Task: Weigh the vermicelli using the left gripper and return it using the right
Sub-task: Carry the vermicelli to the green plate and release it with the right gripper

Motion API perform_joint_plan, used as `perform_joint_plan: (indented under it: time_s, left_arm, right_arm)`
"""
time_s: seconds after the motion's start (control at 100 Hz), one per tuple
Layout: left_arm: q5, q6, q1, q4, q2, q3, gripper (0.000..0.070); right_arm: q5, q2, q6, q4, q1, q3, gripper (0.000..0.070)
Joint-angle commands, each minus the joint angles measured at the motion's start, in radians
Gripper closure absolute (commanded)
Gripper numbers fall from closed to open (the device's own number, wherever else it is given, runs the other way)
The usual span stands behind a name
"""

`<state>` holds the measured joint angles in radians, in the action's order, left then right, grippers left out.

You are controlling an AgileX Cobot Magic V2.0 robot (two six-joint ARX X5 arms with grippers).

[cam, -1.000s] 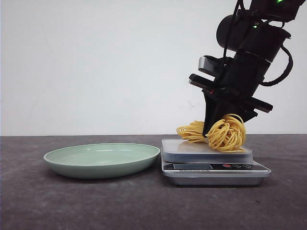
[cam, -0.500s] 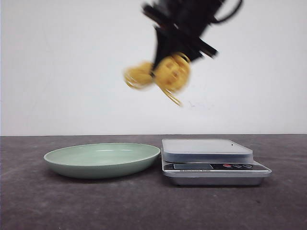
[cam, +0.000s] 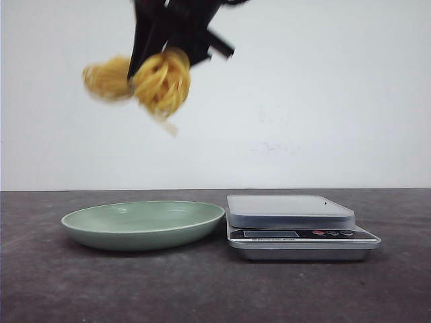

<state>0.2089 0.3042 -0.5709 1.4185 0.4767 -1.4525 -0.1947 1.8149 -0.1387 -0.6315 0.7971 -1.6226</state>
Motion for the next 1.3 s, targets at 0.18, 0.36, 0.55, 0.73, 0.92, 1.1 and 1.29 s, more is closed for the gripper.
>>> perform_joint_plan:
  time_s: [0.18, 0.36, 0.55, 0.73, 0.92, 1.1, 1.29]
  left_arm:
    - [0.001, 0.004, -0.005, 0.027, 0.003, -0.014, 0.0386]
    - [0.001, 0.007, -0.005, 0.027, 0.003, -0.014, 0.0386]
    - [0.001, 0.007, -0.005, 0.027, 0.003, -0.014, 0.0386]
    - [0.002, 0.007, -0.005, 0.027, 0.003, -0.014, 0.0386]
    - [0.001, 0.007, -0.005, 0.027, 0.003, -0.014, 0.0386]
    - [0.002, 0.007, -0.005, 0.026, 0.003, -0.014, 0.0386]
    - [0.005, 0.006, -0.005, 0.024, 0.003, -0.014, 0.0386]
  right_arm:
    - [0.013, 0.156, -0.013, 0.023, 0.006, -0.023, 0.0695]
    - [0.013, 0.222, -0.014, 0.059, 0.003, -0.023, 0.0695]
    - [0.016, 0.254, -0.008, 0.058, -0.001, -0.023, 0.0694]
    - [0.012, 0.250, -0.007, 0.078, -0.001, -0.023, 0.0433]
    - [0.010, 0.230, -0.011, 0.074, -0.017, -0.035, 0.0316]
    - [0.014, 0.155, -0.002, 0.036, -0.043, -0.048, 0.0317]
    - [0.074, 0.002, 0.037, -0.013, -0.072, -0.048, 0.0317]
